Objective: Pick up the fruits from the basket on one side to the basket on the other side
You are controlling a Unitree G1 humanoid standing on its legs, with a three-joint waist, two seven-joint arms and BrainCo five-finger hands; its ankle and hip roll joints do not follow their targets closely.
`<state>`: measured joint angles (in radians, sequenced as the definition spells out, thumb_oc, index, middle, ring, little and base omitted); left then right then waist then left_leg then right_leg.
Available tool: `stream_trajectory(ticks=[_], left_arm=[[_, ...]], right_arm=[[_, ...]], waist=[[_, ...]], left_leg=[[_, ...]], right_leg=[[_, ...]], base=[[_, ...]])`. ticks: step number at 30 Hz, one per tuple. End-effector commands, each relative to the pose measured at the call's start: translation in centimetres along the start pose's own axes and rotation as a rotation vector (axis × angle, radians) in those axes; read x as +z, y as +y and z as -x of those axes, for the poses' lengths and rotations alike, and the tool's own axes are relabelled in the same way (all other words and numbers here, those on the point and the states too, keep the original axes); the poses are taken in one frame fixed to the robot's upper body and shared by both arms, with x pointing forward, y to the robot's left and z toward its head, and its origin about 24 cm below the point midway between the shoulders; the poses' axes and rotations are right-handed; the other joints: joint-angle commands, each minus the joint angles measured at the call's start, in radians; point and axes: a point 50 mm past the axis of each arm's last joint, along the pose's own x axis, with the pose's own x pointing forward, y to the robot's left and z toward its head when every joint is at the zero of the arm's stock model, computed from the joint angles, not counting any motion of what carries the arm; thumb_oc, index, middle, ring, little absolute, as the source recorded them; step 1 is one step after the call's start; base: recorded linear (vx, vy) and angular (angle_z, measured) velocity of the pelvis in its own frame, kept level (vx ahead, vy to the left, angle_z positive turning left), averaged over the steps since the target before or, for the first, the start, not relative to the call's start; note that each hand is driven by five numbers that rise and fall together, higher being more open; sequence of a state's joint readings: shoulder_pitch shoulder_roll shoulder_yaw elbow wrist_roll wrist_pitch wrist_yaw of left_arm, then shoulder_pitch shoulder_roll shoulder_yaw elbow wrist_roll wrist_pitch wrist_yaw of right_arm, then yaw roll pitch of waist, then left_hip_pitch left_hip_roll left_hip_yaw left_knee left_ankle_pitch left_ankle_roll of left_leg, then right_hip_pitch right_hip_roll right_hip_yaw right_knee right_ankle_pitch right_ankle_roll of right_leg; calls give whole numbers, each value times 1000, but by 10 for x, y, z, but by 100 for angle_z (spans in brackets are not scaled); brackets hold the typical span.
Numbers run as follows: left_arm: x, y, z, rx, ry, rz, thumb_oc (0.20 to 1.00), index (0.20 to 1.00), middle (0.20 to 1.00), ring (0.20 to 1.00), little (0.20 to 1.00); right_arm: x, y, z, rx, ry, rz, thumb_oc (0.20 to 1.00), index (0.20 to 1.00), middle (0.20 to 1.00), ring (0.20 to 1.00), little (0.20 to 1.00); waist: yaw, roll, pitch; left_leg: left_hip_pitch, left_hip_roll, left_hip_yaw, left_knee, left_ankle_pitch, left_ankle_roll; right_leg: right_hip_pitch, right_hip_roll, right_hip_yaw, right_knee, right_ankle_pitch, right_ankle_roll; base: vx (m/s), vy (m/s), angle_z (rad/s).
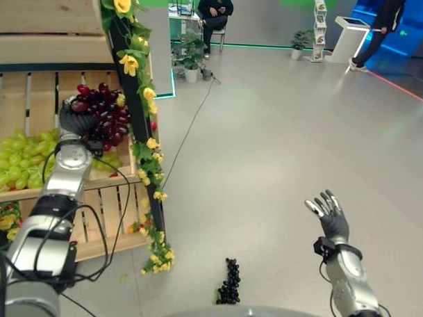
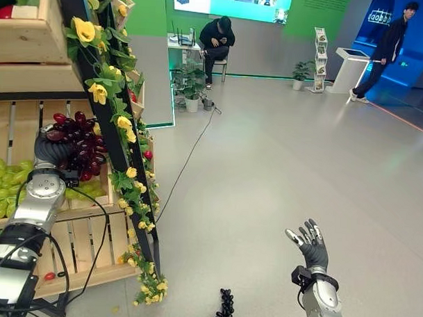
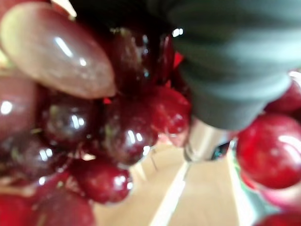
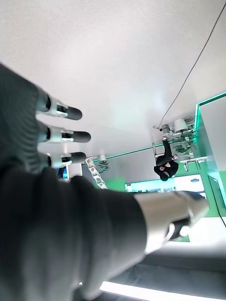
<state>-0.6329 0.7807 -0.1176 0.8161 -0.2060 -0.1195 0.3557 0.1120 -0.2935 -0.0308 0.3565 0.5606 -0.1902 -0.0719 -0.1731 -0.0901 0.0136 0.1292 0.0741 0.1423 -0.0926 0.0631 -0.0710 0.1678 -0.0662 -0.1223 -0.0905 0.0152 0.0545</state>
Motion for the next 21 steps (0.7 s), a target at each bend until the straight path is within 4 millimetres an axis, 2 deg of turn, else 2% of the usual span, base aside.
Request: stream_trajectory(ticks=[1, 3, 4, 5, 6, 7, 10, 11, 14, 21], left_arm=[[44, 34, -29, 112, -102, -61, 200, 200, 200, 200, 200], [43, 56, -35, 124, -91, -349, 200, 200, 200, 200, 200], [44, 56, -35, 124, -93, -350, 200, 200, 200, 200, 200], [49, 74, -38, 114, -124, -644, 200, 200, 200, 200, 200], [60, 81, -39, 106, -174, -814, 200, 200, 200, 200, 200], [59, 86, -39, 101, -178, -885, 200, 200, 200, 200, 200], [56, 94, -39, 82, -161, -984, 200, 200, 200, 200, 200], [55, 97, -40, 63, -147, -1080, 200, 200, 200, 200, 200], [61, 94, -40, 39, -185, -1198, 200, 200, 200, 200, 200], [70, 103, -37, 21, -213, -1361, 200, 200, 200, 200, 200]], right_arm=[[35, 1, -13, 45, -144, 63, 1000, 1000, 1000, 1000, 1000], [37, -2, -13, 44, -150, 80, 1000, 1000, 1000, 1000, 1000], [37, -2, -13, 44, -151, 79, 1000, 1000, 1000, 1000, 1000], [39, -4, -11, 50, -165, 81, 1000, 1000, 1000, 1000, 1000], [38, -7, -9, 49, -165, 82, 1000, 1000, 1000, 1000, 1000], [38, -7, -9, 54, -166, 81, 1000, 1000, 1000, 1000, 1000], [37, -8, -8, 62, -161, 75, 1000, 1000, 1000, 1000, 1000], [35, -10, -6, 63, -154, 75, 1000, 1000, 1000, 1000, 1000], [32, -12, -4, 60, -148, 68, 1000, 1000, 1000, 1000, 1000], [32, -17, -1, 50, -146, 59, 1000, 1000, 1000, 1000, 1000]], waist=[[4, 33, -7], [5, 37, -3], [6, 36, -4], [6, 40, -3], [9, 40, -2], [10, 40, -1], [12, 40, 0], [14, 40, 1], [21, 38, 4], [38, 31, 8]], left_leg=[[37, 20, -5, 67, -143, 10], [41, 21, -2, 68, -146, 11], [38, 21, -2, 68, -143, 11], [36, 20, -1, 67, -142, 11], [36, 20, -2, 68, -143, 11], [34, 19, -2, 69, -143, 11], [34, 19, -1, 69, -142, 11], [33, 19, 1, 67, -142, 11], [32, 17, -2, 67, -141, 13], [23, 15, -15, 71, -143, 15]], right_leg=[[-16, -29, -15, 117, -145, 71], [-12, -29, -15, 117, -146, 73], [-15, -29, -15, 116, -144, 73], [-18, -31, -15, 116, -143, 75], [-17, -32, -15, 118, -143, 76], [-19, -32, -15, 118, -143, 77], [-20, -33, -15, 117, -142, 79], [-18, -33, -15, 115, -141, 80], [-17, -34, -19, 115, -140, 81], [-15, -37, -31, 114, -143, 80]], base=[[0, 0, 0], [-5, 9, -4], [-10, 11, -7], [-14, 12, -9], [-14, 15, -13], [-10, 6, -11], [-3, 1, -2], [0, 0, 0], [0, 0, 0], [0, 0, 0]])
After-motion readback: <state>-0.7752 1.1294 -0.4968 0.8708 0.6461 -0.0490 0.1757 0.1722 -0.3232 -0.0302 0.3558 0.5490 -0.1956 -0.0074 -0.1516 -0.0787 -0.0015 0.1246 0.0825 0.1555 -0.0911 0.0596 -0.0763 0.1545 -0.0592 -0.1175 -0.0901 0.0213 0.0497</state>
